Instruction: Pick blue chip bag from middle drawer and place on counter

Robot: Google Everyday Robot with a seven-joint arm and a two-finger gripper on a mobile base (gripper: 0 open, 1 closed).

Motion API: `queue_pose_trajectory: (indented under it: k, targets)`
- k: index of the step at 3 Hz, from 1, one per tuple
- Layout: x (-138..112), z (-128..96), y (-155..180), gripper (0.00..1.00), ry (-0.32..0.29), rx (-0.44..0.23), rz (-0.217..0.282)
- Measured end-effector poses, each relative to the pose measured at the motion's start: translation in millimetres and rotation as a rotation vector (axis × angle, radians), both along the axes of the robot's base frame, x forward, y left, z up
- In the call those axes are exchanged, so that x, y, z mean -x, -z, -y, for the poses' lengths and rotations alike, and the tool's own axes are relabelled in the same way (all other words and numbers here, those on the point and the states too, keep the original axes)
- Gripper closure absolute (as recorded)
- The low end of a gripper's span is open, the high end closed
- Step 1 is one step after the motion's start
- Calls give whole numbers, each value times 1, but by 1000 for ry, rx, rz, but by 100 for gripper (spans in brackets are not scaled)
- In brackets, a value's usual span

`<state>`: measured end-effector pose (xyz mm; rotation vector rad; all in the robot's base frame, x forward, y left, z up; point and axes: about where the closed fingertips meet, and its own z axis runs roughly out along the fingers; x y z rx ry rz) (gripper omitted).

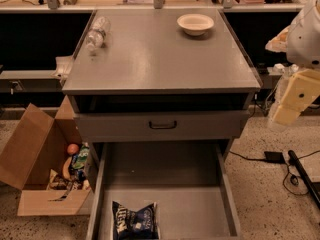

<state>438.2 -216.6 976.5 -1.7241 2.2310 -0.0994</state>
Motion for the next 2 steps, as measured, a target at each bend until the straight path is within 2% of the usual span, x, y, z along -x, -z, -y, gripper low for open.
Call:
queue_pose_trajectory:
  k: [1,2]
  targets:
    - [0,0,0,0,0,0,0]
    - [2,-20,18,0,-36,-13,-6]
